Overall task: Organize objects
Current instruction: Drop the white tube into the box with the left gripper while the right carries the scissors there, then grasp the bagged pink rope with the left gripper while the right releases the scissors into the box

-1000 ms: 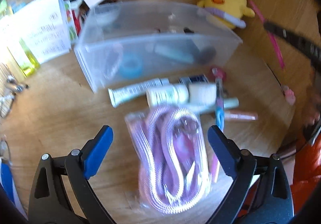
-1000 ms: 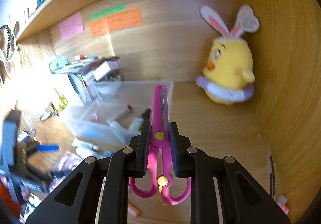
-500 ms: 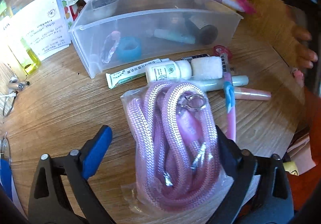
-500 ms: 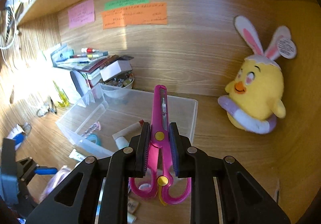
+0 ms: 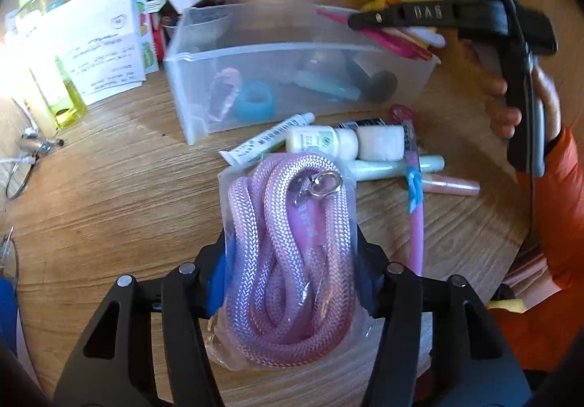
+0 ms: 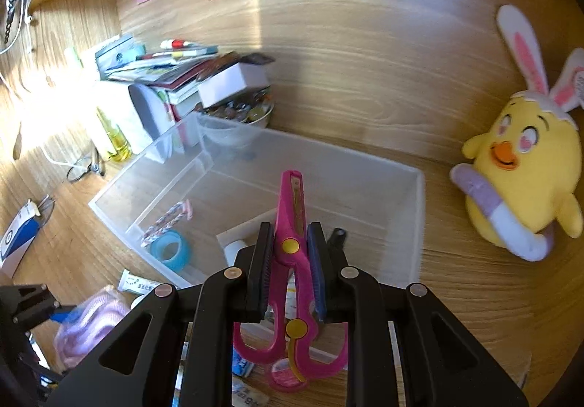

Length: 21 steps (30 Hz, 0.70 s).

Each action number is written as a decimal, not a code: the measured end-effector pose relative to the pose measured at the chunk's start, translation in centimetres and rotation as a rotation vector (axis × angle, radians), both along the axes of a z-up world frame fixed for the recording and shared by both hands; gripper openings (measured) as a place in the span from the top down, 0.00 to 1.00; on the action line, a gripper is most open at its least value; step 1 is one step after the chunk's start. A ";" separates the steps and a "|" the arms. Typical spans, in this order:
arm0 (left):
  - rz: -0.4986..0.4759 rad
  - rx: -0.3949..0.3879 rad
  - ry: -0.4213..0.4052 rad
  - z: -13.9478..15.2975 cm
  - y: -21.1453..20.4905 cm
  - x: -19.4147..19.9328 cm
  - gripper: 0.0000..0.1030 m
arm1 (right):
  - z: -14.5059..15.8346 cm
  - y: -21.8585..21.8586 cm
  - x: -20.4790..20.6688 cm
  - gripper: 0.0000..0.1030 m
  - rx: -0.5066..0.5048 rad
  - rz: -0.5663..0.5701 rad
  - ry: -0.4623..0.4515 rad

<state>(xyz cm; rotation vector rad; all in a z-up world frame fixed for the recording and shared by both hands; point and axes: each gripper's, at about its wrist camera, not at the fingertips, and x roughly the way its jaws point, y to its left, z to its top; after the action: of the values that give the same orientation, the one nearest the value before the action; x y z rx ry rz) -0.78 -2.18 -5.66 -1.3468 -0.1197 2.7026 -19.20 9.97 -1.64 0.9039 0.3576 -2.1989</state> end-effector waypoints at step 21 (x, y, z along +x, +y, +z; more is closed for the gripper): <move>0.128 0.079 0.222 7.0 -2.9 -0.5 0.46 | 1.6 4.7 4.5 0.72 -0.080 0.018 -0.026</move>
<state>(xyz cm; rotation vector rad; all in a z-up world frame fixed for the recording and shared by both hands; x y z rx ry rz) -1.29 -5.08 1.37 -1.0436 -0.2965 2.8966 -14.74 14.72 -0.08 0.8809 0.2624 -2.1670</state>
